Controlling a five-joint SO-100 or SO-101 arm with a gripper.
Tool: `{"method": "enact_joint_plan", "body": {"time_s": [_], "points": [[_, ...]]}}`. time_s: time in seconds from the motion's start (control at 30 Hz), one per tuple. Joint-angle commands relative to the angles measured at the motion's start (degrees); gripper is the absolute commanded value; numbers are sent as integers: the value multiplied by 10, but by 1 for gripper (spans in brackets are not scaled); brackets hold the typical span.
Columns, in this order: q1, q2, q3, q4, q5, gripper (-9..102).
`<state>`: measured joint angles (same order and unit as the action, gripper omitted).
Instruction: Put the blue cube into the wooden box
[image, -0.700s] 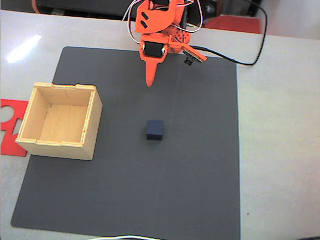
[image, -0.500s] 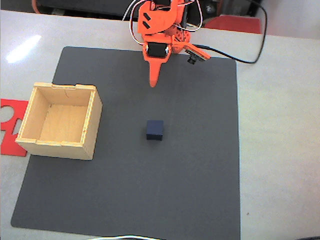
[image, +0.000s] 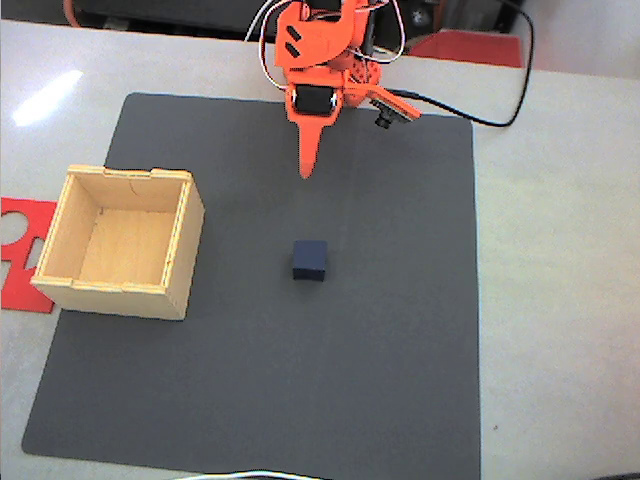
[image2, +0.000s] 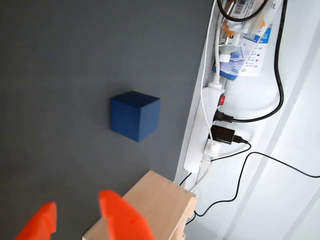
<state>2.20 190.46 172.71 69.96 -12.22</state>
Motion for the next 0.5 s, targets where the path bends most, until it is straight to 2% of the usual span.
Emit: {"method": "enact_joint_plan", "body": {"time_s": [0.0,0.1,0.23,0.33,0.47], "points": [[7,9,0,-45,-40,17],[28,-23,-27,-107,-59,20],[38,-261,-161,-202,-47,23],[47,-428,-292,-218,-46,26],[24,-525,-386,-207,-91,32]]}}
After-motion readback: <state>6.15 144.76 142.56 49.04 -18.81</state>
